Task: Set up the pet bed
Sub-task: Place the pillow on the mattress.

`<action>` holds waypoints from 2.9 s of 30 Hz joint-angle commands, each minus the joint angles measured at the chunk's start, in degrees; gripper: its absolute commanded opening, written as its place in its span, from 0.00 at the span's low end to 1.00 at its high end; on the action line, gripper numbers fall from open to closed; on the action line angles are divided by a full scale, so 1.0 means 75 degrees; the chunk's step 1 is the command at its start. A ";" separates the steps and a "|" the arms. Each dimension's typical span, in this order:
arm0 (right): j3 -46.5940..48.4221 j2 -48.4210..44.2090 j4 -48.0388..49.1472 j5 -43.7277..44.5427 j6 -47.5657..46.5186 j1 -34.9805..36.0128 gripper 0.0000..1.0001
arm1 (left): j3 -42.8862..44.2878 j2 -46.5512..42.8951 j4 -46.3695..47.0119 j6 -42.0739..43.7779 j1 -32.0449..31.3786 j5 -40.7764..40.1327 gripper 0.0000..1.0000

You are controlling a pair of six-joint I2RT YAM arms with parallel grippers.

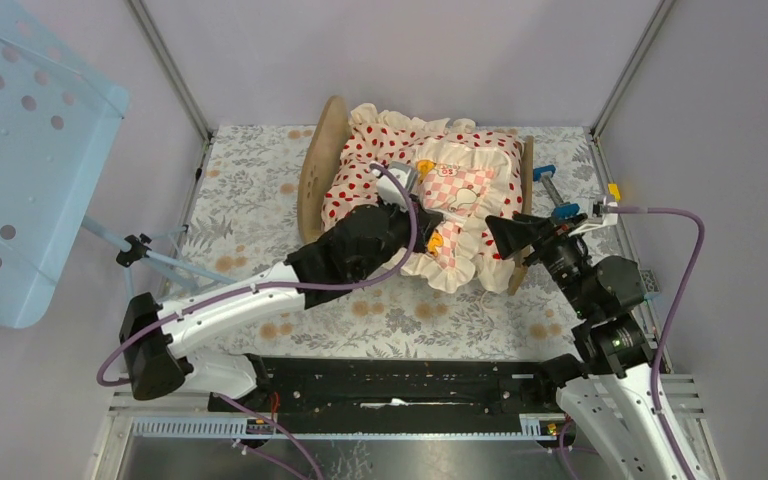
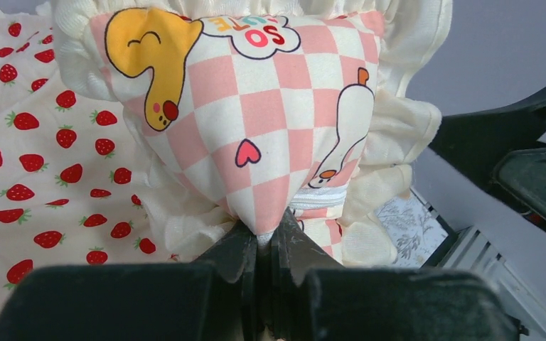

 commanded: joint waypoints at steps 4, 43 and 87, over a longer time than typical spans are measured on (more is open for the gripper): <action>-0.0522 0.0120 0.1386 -0.1171 0.1679 -0.0033 0.99 | -0.0572 -0.0897 0.1385 -0.0150 -0.0021 0.0636 0.00; 0.0254 0.1249 0.1903 -0.6835 -1.3276 0.0018 0.03 | 0.3040 -0.2072 -0.3778 -0.2514 0.2103 0.2518 0.99; 0.0939 -0.0178 0.0860 -0.7363 -1.2474 0.0264 0.65 | 0.0956 -0.0563 0.1534 -0.5469 0.1276 0.6282 0.00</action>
